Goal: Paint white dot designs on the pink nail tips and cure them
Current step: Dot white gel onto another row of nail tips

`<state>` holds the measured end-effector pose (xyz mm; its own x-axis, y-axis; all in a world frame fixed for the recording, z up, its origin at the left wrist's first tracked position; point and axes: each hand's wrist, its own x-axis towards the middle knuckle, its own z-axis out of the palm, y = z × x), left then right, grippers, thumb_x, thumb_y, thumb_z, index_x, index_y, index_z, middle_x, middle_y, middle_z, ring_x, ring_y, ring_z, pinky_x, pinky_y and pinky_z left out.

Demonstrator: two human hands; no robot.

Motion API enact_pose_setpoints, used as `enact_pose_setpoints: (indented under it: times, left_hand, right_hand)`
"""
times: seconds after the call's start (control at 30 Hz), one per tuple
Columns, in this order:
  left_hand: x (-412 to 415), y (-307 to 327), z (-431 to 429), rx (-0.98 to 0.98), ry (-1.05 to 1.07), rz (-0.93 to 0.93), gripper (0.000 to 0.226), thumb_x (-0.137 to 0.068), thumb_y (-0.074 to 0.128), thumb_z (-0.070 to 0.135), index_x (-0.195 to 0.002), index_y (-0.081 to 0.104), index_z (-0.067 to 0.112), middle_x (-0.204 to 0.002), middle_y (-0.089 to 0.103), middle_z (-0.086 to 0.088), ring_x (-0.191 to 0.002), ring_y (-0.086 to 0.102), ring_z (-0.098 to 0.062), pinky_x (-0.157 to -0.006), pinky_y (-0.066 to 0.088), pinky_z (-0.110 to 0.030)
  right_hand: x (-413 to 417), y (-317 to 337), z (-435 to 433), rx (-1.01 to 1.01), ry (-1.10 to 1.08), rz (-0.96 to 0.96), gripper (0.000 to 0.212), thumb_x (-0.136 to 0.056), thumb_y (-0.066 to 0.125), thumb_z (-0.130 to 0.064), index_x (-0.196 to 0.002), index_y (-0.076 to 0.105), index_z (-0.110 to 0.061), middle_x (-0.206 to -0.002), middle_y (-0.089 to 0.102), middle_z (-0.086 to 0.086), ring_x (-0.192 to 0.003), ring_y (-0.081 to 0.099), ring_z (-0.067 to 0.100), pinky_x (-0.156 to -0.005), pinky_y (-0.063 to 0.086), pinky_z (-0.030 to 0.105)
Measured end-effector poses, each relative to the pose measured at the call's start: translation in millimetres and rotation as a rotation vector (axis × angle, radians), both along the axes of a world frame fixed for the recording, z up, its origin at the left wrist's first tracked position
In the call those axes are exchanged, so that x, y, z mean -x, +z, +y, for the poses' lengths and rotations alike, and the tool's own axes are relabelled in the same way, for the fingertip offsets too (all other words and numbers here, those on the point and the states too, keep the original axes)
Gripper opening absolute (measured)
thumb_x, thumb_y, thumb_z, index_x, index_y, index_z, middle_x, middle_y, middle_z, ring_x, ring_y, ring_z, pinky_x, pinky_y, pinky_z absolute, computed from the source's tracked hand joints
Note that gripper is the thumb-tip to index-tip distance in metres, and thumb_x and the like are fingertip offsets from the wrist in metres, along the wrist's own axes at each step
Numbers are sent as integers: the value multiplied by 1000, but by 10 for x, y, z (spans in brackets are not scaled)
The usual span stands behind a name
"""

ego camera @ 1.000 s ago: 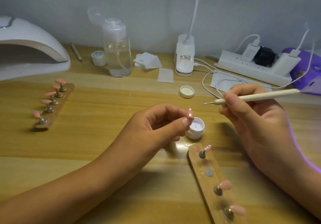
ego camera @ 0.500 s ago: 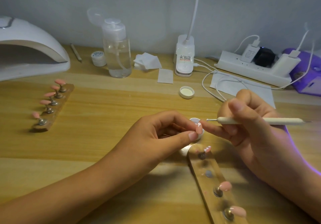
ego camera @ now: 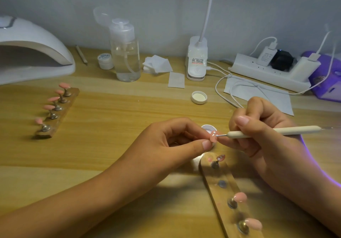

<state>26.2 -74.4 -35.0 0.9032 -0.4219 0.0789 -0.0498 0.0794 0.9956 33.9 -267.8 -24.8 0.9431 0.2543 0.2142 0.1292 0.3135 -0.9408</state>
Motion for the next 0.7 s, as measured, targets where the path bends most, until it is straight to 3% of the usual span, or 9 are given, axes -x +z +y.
enact_pose_setpoints:
  times: [0.7]
  left_hand:
    - [3, 11, 6, -10, -6, -14, 6, -77, 73, 21, -82, 75, 22, -78, 72, 7, -74, 63, 0, -69, 47, -11]
  right_hand:
    - [-8, -4, 8, -8, -1, 17, 21, -74, 66, -10, -59, 55, -21, -60, 55, -2, -55, 61, 6, -63, 57, 26]
